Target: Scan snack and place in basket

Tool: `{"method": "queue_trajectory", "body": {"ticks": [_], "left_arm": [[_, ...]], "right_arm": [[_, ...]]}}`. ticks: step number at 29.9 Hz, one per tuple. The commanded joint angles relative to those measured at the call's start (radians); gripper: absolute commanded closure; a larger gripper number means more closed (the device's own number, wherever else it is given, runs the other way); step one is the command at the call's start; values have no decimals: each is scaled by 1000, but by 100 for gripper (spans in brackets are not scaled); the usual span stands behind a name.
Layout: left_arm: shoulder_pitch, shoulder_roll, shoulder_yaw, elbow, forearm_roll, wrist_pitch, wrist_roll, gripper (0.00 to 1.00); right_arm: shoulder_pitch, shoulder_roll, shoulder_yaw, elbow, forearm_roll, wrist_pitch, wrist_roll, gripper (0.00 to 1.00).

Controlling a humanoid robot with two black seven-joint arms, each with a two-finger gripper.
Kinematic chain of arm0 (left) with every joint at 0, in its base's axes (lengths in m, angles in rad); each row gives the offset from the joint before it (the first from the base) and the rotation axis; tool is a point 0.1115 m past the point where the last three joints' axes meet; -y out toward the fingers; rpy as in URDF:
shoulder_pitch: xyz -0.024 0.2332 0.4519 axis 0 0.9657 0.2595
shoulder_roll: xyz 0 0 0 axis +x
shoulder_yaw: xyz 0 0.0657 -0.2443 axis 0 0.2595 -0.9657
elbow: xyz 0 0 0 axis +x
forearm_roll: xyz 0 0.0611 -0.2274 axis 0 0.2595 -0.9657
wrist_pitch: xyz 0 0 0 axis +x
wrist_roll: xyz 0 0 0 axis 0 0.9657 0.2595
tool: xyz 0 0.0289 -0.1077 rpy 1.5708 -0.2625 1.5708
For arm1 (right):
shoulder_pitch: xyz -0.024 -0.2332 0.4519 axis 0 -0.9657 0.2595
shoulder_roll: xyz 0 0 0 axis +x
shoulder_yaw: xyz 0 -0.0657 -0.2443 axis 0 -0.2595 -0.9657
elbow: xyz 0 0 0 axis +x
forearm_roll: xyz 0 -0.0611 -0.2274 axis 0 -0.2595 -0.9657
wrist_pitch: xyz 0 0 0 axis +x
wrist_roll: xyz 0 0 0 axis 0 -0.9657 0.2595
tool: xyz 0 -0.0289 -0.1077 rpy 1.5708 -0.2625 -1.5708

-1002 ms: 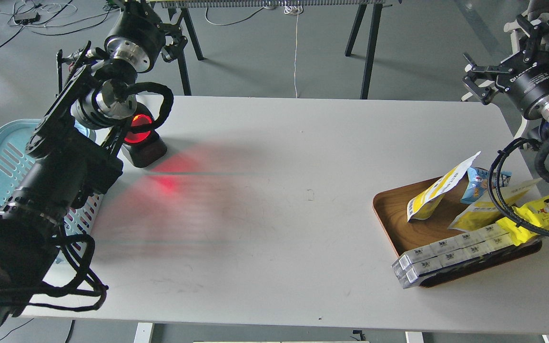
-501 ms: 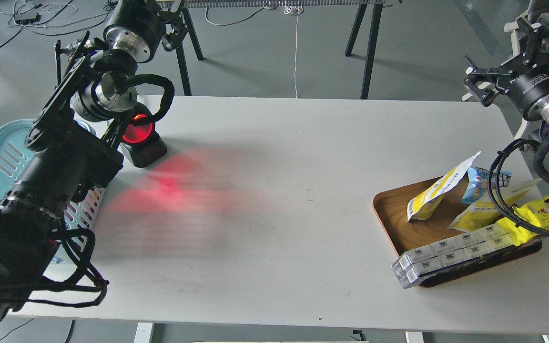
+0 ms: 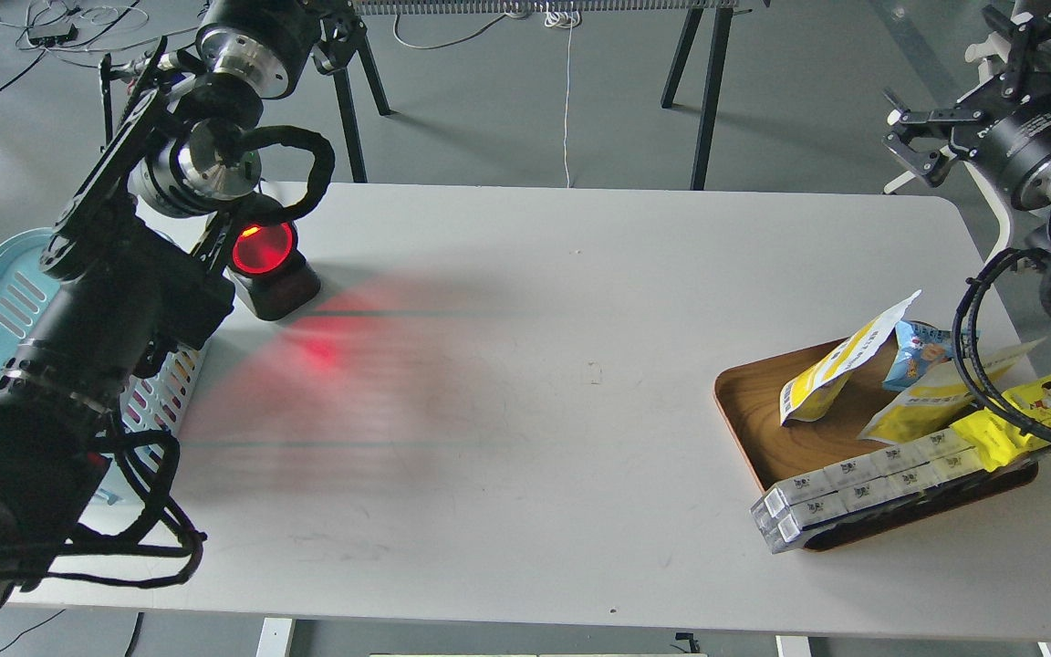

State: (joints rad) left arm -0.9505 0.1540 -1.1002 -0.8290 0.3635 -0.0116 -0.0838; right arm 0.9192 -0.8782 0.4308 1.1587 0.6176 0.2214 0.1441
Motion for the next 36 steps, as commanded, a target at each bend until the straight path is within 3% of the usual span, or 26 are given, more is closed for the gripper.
{"method": "queue_trajectory", "body": {"ticks": [1, 8, 14, 15, 20, 22, 28, 36], "left_arm": [[6, 13, -10, -24, 2, 1, -1, 0], [13, 32, -20, -39, 0, -1, -2, 0], [15, 29, -32, -45, -1, -2, -2, 0], [15, 29, -32, -45, -1, -2, -2, 0], [16, 29, -32, -47, -1, 1, -2, 0], [16, 29, -32, -47, 0, 1, -2, 0], [19, 27, -32, -47, -1, 2, -17, 0], [19, 29, -27, -45, 0, 4, -34, 0]], "right_arm": [[96, -112, -117, 61, -47, -30, -1, 0], [524, -197, -576, 104, -81, -37, -4, 0], [921, -64, -959, 113, -113, -60, -14, 0], [981, -32, -1010, 124, -113, -63, -27, 0], [1340, 152, -1323, 226, -105, -91, -210, 0], [1444, 208, -1400, 281, -98, -115, -250, 0], [1590, 231, -1559, 462, -21, -149, -359, 1], [1494, 234, -1689, 546, -41, -209, -363, 0]]}}
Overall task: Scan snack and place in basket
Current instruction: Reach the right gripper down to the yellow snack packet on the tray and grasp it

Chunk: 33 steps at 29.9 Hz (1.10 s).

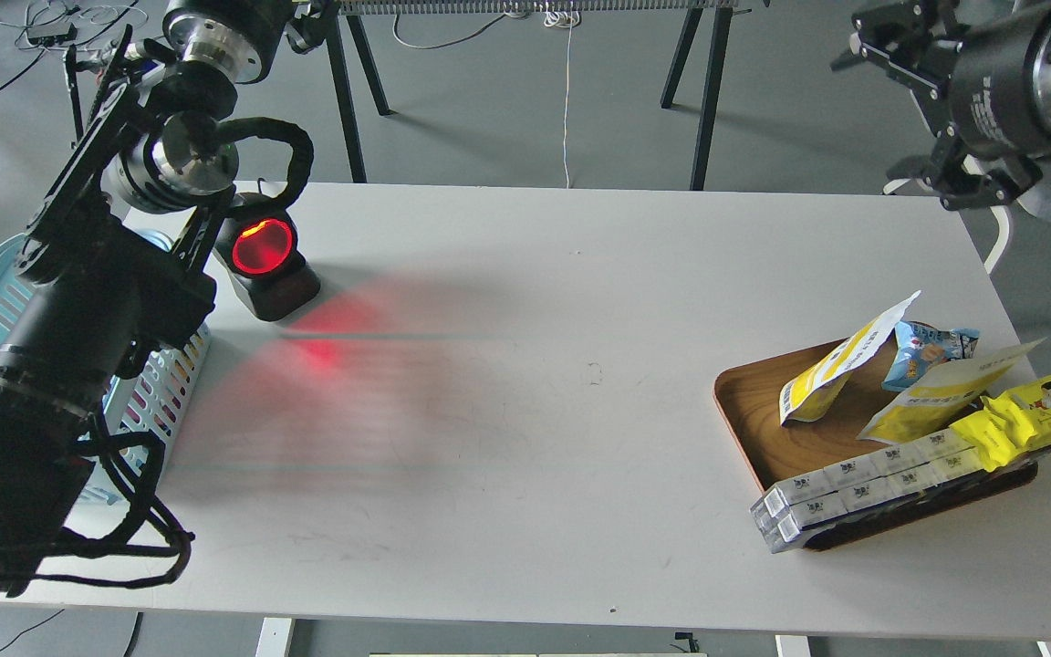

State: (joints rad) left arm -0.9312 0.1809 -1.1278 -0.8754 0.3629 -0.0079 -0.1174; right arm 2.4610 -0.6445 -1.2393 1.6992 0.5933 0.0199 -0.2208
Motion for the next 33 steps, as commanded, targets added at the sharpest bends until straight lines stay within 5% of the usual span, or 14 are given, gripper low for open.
{"method": "queue_trajectory", "body": {"ticks": [1, 10, 27, 33], "left_arm": [[0, 2, 2, 1, -1, 0, -1, 0], [0, 0, 8, 4, 1, 2, -4, 0], [2, 0, 11, 9, 1, 2, -4, 0], [8, 0, 13, 9, 1, 2, -4, 0]], "right_arm": [[-63, -1, -19, 4, -30, -8, 1, 0], [-244, 0, 53, 2, -108, -110, 4, 1], [-344, 0, 66, -3, -148, -135, 4, 8], [-433, 2, 113, -10, -164, -167, 4, 27]]}}
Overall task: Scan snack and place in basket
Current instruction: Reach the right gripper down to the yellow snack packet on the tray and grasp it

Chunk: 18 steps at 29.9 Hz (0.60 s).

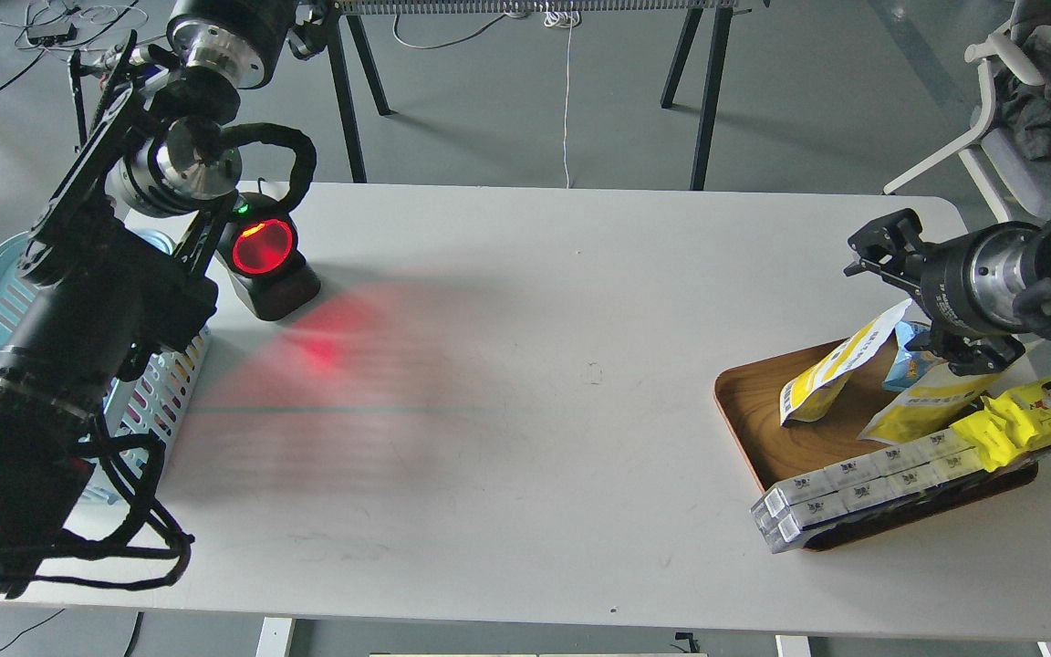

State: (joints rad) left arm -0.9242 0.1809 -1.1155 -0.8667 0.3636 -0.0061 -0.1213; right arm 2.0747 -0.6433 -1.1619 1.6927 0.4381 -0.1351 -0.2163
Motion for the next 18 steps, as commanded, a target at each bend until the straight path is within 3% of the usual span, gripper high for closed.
{"method": "queue_trajectory", "body": {"ticks": [1, 7, 12, 14, 15, 18], "left_arm": [[1, 0, 0, 0, 0, 0, 0, 0], [1, 2, 0, 0, 0, 0, 0, 0], [2, 2, 0, 3, 0, 0, 0, 0], [4, 2, 0, 5, 0, 0, -1, 0], [4, 2, 0, 6, 0, 0, 0, 0], [8, 2, -1, 6, 0, 0, -1, 0]], "right_arm": [[-71, 1, 62, -10, -9, -21, -2, 32], [-145, 1, 131, -18, -9, -55, -9, 58], [-145, -12, 143, -10, -12, -63, -12, 70], [-145, -13, 145, -10, -10, -60, -17, 94], [-145, -13, 143, -10, -10, -63, -20, 100], [-145, -22, 145, -10, -12, -63, -31, 100]]}}
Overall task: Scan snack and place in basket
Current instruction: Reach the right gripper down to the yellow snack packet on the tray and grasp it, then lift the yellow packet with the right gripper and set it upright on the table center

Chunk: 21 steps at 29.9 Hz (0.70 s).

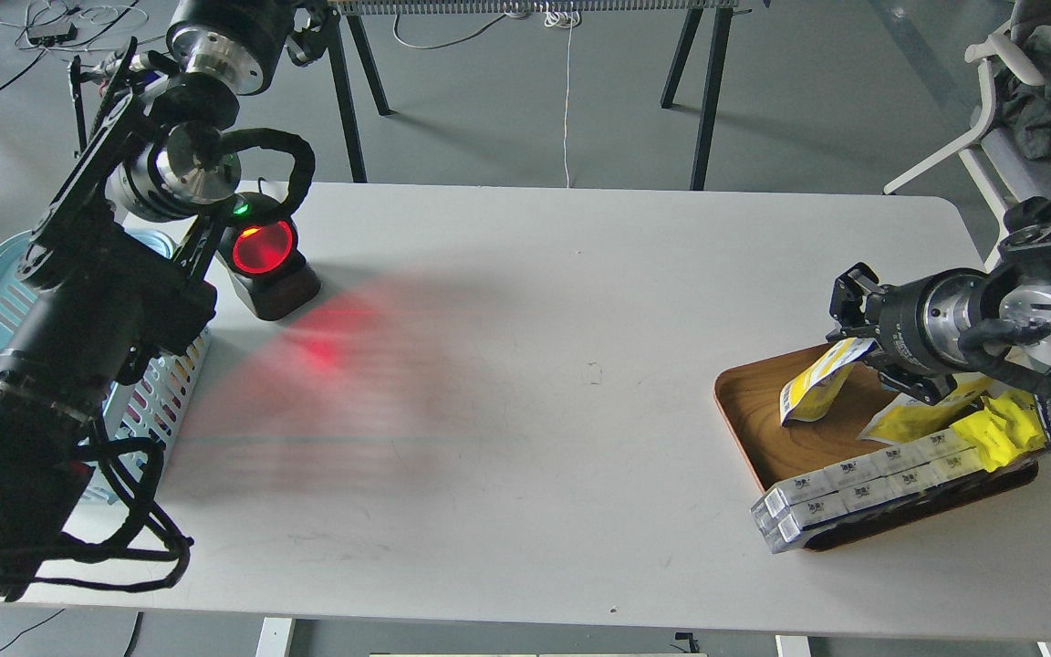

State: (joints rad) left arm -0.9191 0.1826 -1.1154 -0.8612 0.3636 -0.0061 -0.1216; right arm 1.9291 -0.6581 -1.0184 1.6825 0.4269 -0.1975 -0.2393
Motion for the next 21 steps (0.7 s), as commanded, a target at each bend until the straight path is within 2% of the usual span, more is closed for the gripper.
{"method": "queue_trajectory", "body": {"ticks": [1, 11, 16, 21], "left_arm": [[3, 0, -1, 1, 0, 0, -1, 0], [5, 1, -1, 2, 0, 0, -1, 0], [5, 1, 0, 2, 0, 0, 0, 0], [5, 0, 2, 2, 2, 2, 0, 0]], "right_arm": [[1, -12, 1, 0, 0, 0, -8, 100], [40, -43, 14, 3, -2, 0, -9, 100], [112, -146, 154, 2, 4, 0, -9, 100], [159, -141, 245, -7, 27, -42, -11, 100]]}}
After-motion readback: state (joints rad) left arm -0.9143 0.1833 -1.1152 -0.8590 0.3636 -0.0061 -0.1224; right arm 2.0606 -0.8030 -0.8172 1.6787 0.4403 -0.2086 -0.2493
